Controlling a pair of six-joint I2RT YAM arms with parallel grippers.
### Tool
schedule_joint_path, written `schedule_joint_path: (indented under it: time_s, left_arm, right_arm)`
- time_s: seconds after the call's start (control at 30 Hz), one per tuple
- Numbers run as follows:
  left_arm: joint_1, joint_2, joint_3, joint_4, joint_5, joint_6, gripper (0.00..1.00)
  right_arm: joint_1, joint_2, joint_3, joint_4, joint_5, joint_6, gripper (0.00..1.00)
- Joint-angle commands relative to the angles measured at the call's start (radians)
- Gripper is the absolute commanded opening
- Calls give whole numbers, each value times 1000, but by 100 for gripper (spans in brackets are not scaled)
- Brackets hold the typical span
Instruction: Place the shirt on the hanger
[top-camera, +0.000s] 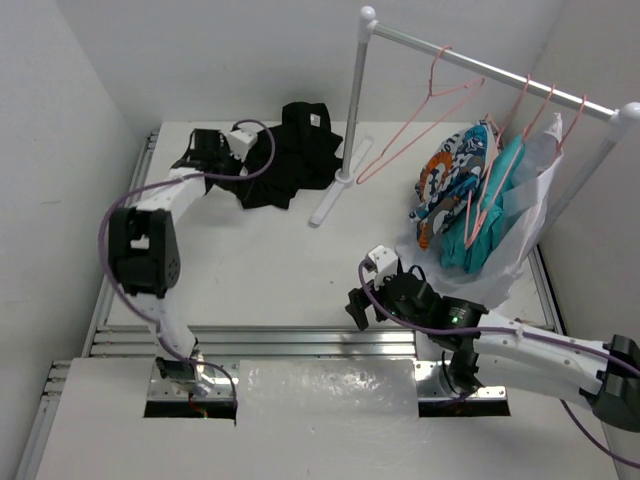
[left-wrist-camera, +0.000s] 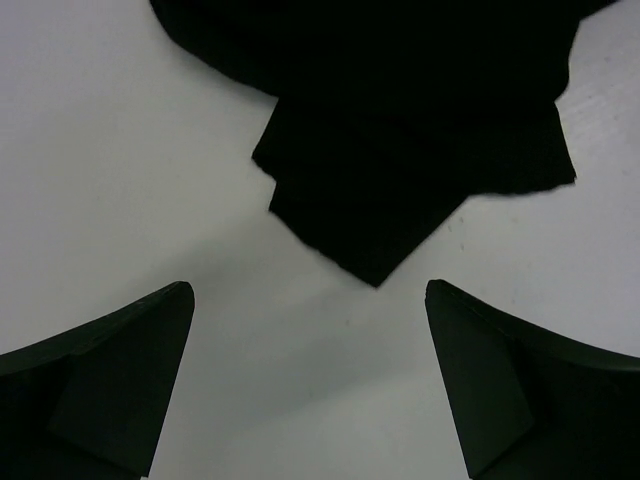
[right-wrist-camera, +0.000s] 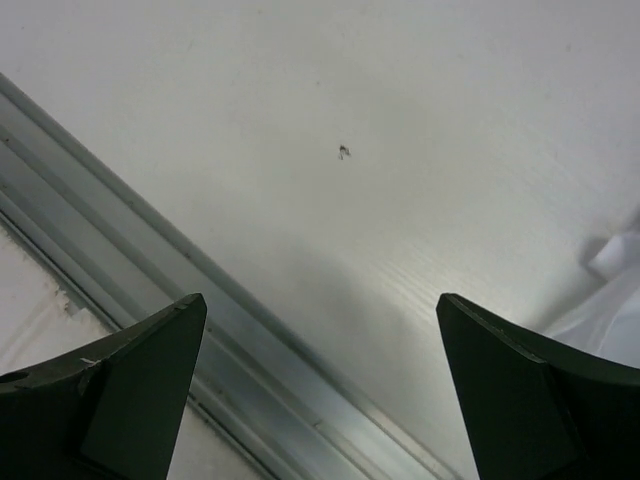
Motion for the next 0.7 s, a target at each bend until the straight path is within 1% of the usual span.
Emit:
schedule_joint_path:
  time_s: [0.0, 0.03, 0.07, 0.13, 0.17, 0.23, 0.27, 0.33, 0.37, 0.4, 0.47, 0.5, 0.53, 0.57, 0.6, 0.63, 0.67]
  left_arm:
    - [-10, 161, 185, 111, 87, -37, 100]
    - [-10, 205, 214, 127, 85, -66, 100]
    - [-10, 290, 280, 141, 77, -83, 100]
    - [-10, 375, 351, 153, 67, -119, 100]
    - [-11, 453, 428, 150, 67, -129, 100]
    - [-17, 527, 510, 118, 59, -153, 100]
    - [-25, 590, 580, 103, 48, -158, 100]
    - [-33, 633, 619, 73, 57, -161, 96]
    - [-40, 650, 619, 73, 57, -161, 93]
    - [-43, 650, 612, 82, 54, -160, 79]
    - [-45, 629, 562, 98, 68, -155, 61]
    - [-45, 615, 537, 99, 74, -149, 33]
    - [-45, 597, 511, 101, 80, -146, 11]
    - [-40, 548, 450, 99, 68, -147, 0]
    - [-37, 519, 414, 87, 68, -158, 0]
    - [-19, 447, 382, 70, 111, -159, 0]
    - [-8, 402, 301, 34, 138, -153, 0]
  right_arm:
    - [3, 47, 19, 217, -7, -125, 99]
    - [5, 66, 13, 247, -7, -145, 99]
    - [5, 74, -2, 305, -5, -157, 99]
    - [5, 90, -12, 351, -10, -181, 99]
    - [5, 105, -13, 380, -13, -191, 99]
    - [5, 117, -10, 393, -28, -214, 99]
    - [6, 125, -4, 397, -34, -218, 99]
    - [8, 129, 0, 397, -40, -225, 99]
    - [8, 128, 2, 402, -39, -225, 99]
    - [8, 126, 2, 405, -39, -225, 99]
    - [8, 120, -3, 417, -28, -226, 99]
    - [6, 119, -4, 420, -28, -234, 99]
    - [8, 119, -3, 422, -25, -237, 99]
    - [8, 119, 0, 425, -25, -238, 99]
    - [8, 125, 5, 425, -24, -241, 99]
    - [8, 126, 16, 424, -27, -243, 99]
    - [8, 131, 25, 416, -34, -241, 99]
